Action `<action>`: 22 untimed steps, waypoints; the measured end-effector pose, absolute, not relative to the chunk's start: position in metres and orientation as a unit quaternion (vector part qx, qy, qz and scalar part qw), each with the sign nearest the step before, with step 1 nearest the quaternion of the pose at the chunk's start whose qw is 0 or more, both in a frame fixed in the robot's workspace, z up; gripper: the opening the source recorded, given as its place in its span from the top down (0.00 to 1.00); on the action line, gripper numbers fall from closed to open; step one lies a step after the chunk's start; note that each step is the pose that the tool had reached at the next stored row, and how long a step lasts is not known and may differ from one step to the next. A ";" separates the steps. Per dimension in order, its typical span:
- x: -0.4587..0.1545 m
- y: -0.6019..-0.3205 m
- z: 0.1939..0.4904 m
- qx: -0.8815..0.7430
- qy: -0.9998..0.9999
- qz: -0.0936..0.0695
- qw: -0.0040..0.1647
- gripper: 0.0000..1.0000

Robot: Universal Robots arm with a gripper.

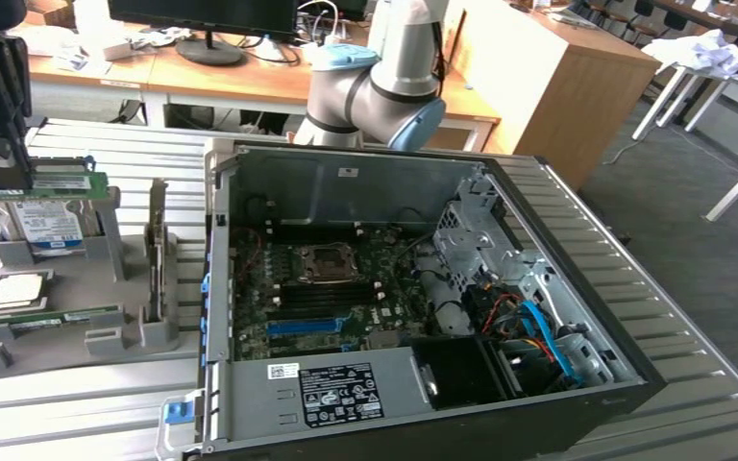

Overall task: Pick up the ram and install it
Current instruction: 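Pick up the ram and move it above insertion slot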

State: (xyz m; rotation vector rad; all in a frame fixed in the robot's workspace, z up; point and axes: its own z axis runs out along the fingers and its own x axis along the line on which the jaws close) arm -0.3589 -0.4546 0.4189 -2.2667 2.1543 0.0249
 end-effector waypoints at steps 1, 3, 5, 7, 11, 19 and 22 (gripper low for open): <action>-0.358 -0.455 0.419 -0.725 0.689 0.008 0.007 0.87; -0.356 -0.455 0.419 -0.725 0.689 0.008 0.007 0.87; -0.354 -0.455 0.419 -0.725 0.689 0.008 0.007 0.87; -0.352 -0.455 0.419 -0.725 0.689 0.008 0.007 0.87; -0.349 -0.455 0.419 -0.725 0.689 0.008 0.007 0.87; -0.342 -0.455 0.419 -0.725 0.689 0.008 0.007 0.87; -0.340 -0.455 0.419 -0.725 0.689 0.008 0.007 0.87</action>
